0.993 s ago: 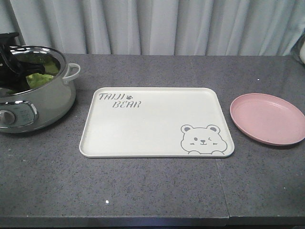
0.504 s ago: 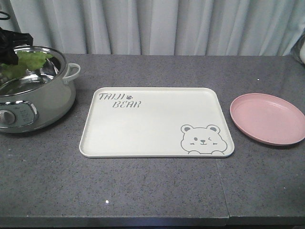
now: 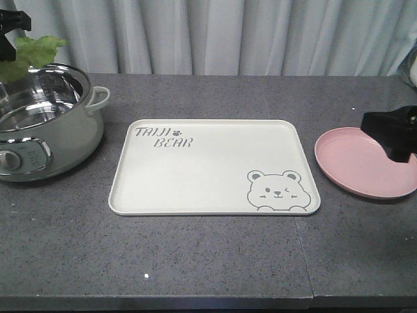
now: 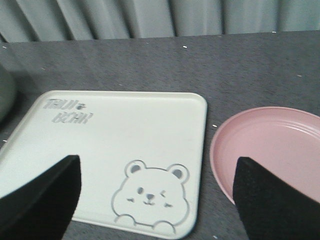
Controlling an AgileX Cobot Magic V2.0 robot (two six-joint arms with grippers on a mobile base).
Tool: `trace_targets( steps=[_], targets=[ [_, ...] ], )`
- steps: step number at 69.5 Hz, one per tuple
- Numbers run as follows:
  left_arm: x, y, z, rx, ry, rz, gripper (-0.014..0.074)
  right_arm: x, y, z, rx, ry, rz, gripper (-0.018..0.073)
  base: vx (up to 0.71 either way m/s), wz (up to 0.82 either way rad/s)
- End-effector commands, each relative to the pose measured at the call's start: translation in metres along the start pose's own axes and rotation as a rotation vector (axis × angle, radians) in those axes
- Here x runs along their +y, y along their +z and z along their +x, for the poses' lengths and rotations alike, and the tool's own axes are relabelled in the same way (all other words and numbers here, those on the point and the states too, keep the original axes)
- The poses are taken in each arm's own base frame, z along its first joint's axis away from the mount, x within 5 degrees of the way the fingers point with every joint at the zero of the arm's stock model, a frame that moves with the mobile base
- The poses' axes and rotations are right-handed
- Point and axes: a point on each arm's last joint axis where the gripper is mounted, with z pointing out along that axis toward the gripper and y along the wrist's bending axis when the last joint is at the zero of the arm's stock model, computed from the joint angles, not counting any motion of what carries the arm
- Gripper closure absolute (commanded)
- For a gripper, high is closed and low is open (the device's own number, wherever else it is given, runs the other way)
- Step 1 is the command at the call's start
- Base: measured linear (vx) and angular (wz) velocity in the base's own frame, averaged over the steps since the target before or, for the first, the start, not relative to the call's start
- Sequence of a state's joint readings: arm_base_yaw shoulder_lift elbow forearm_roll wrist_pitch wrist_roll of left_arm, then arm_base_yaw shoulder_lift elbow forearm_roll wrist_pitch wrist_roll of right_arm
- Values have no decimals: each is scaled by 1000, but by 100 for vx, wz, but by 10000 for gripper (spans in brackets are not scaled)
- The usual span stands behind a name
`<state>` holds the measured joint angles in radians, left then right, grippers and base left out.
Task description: Transfer vegetables to tray and serve
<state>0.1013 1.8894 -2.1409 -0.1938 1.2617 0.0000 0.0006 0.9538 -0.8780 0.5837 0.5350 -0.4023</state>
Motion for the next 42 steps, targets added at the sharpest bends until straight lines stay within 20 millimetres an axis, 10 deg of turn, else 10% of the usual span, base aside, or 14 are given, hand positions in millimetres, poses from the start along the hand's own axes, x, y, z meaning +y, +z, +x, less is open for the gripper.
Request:
trace_targets(
  steps=[1,42],
  targets=[
    [-17,-41,-4,-103,2,83,605,7,4,-23,-132,36,-80,-33,0,0],
    [-100,-39,8,-75,117,374,605,37,73,-68,-189,238,-801,-33,0,0]
  ],
)
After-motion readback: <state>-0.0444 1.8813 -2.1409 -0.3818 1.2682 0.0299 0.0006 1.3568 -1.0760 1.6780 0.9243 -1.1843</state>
